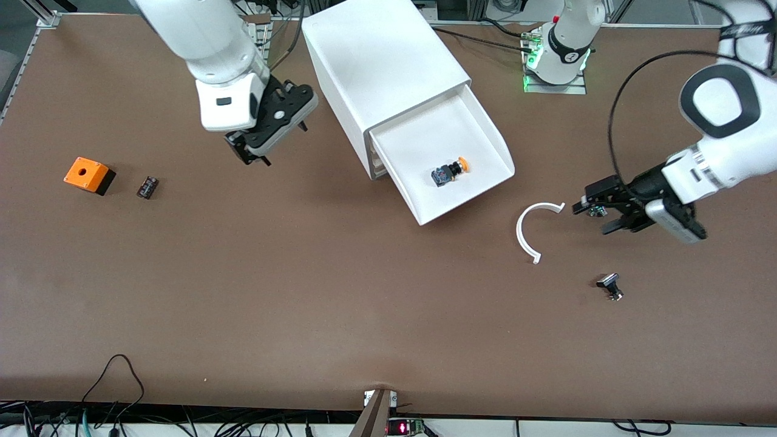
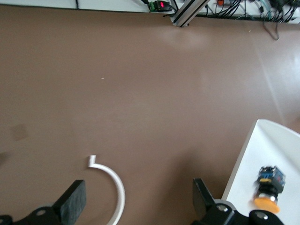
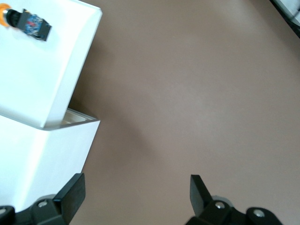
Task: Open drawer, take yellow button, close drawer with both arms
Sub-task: 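Lower the right gripper into the drawer over the orange button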
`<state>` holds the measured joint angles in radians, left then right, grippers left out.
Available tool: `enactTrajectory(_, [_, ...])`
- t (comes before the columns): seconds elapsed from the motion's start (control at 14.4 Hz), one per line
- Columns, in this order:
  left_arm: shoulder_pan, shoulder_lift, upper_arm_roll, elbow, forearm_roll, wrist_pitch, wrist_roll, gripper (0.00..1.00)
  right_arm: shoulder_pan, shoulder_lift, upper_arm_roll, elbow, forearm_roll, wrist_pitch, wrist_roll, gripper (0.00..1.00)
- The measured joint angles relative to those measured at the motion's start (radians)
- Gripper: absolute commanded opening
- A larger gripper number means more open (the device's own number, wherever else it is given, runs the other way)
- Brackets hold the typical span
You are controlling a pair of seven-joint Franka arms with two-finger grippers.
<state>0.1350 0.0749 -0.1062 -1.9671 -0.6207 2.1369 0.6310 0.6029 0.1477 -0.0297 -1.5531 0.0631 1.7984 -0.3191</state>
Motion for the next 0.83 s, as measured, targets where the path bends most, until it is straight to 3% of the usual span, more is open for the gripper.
enactTrajectory(0.21, [0.006,-0.07,0.033,0.049,0.235,-0.086,-0.008,1.0,0.041,0.063,0.001,0.002,0.002,0.099,-0.128,0.99])
enactTrajectory(0.49, [0.004,-0.095,0.022,0.237,0.502,-0.315,-0.182,1.0,0.165,0.153,0.004,0.118,0.003,0.104,-0.234,0.99])
enactTrajectory(0.83, [-0.015,-0.093,-0.038,0.289,0.678,-0.522,-0.491,1.0,0.252,0.26,0.055,0.217,0.016,0.064,-0.398,0.99])
